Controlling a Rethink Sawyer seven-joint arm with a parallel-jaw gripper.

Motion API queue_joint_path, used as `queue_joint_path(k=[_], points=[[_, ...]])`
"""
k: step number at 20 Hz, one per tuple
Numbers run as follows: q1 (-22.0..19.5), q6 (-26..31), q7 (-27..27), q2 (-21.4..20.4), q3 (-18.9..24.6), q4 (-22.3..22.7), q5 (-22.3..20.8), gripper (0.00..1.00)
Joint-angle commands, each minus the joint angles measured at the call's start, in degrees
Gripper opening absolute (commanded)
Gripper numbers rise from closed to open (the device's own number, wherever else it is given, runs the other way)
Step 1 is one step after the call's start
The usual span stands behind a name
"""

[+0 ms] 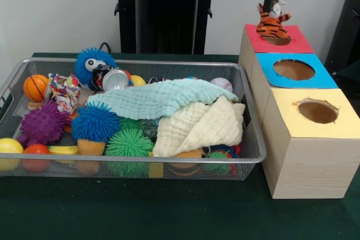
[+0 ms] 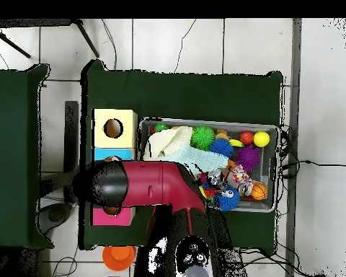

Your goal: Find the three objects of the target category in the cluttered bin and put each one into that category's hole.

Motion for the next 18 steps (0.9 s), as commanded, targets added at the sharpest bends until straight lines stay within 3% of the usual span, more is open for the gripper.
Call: queue_joint_path(k=[1, 9, 18], points=[[0.55, 1.48, 17.98, 3.89, -0.04, 5.61, 4.41, 0.00], [1.57, -2.24, 18.18, 5.67, 1.07, 8.25, 8.11, 0.00], [2.32, -2.41, 18.04, 8.39, -0.02, 8.95, 8.54, 0.00]])
